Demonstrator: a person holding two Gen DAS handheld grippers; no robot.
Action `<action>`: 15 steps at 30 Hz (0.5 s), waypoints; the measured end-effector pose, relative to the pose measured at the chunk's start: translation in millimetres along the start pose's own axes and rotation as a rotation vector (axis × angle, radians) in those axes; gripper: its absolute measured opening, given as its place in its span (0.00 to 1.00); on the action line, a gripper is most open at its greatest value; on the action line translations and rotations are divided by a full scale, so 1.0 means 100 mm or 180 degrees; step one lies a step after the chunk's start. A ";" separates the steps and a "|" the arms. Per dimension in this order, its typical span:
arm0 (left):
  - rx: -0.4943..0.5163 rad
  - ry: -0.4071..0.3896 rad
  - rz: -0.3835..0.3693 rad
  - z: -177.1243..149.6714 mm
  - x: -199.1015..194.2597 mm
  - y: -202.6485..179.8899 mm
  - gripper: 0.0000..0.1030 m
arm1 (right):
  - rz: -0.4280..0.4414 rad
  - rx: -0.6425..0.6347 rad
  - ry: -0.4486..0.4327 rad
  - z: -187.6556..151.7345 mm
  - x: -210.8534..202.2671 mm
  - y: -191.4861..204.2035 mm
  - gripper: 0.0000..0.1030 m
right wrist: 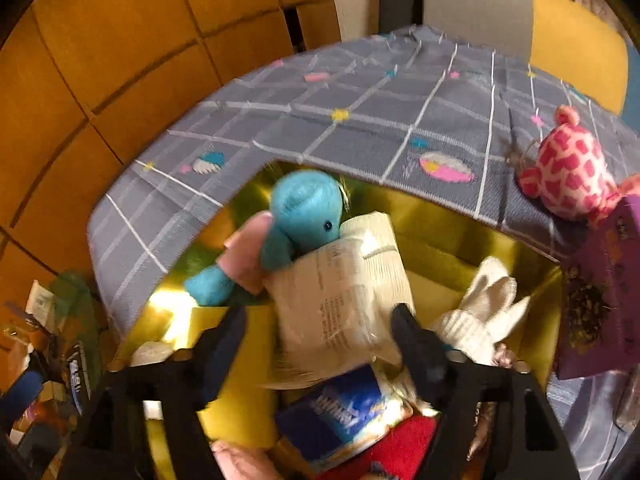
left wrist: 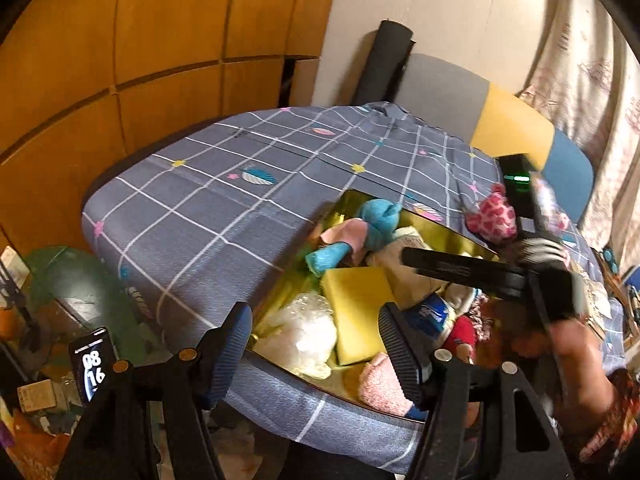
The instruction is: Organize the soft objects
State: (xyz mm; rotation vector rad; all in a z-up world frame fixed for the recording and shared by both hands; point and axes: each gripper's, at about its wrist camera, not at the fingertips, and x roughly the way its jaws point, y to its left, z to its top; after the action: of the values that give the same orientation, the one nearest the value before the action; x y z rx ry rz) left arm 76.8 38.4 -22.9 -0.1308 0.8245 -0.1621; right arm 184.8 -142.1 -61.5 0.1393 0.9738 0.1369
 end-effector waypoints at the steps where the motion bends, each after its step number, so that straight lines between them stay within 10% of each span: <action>1: -0.0003 0.0003 0.0039 0.00 0.00 0.00 0.65 | -0.0005 -0.0006 -0.0065 -0.03 -0.09 0.01 0.80; 15: 0.0093 0.0228 0.0247 -0.02 -0.04 -0.25 0.65 | -0.0500 0.0180 -0.0421 -0.56 -1.16 0.05 1.00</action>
State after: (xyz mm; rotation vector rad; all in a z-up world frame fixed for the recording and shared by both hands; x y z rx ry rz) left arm 70.2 14.3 -16.4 -0.0657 0.8967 -0.1060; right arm 73.8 -154.6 2.9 0.1218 0.8532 -0.0437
